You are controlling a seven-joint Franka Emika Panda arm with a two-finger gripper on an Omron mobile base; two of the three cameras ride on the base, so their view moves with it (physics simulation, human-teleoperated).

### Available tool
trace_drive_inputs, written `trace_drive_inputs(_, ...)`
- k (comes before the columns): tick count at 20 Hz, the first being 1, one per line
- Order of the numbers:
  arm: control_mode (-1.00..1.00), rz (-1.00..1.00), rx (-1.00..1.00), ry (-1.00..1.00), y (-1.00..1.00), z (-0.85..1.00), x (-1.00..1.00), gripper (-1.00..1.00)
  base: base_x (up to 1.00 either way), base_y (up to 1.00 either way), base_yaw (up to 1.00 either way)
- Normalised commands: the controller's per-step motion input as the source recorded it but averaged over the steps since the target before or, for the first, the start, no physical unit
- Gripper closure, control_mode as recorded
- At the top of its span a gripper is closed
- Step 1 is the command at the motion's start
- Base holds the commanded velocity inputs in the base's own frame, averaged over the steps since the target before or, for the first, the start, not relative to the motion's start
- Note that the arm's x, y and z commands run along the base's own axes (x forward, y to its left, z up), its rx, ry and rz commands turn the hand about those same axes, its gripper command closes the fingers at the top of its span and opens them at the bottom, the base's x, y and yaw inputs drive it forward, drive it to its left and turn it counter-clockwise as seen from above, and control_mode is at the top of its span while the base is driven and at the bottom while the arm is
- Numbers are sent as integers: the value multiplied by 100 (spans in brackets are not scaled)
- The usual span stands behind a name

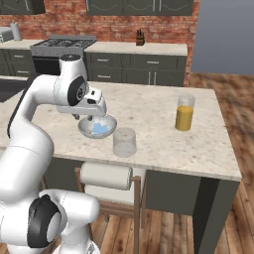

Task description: There are two ice cubes in the ice bowl. Place both ice cubes in the glass cup.

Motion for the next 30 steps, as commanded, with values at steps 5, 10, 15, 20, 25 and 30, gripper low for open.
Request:
trace_drive_inputs(5, -100, 0, -6, -1, 26, 0, 3, -100, 0, 0, 0)
trace_drive_inputs(10, -100, 0, -2, 0, 8, 0, 0, -100, 0, 0, 0)
trace_drive_inputs(15, -100, -9, 0, 0, 25, 0, 36, -100, 0, 0, 0)
trace_drive_inputs(20, -100, -6, 0, 2, 13, 0, 25, -100, 0, 0, 0)
trace_drive_inputs(25, -100, 0, 0, 0, 0, 0, 0, -100, 0, 0, 0)
trace_drive_inputs(30, -100, 0, 0, 0, -12, 0, 7, -100, 0, 0, 0)
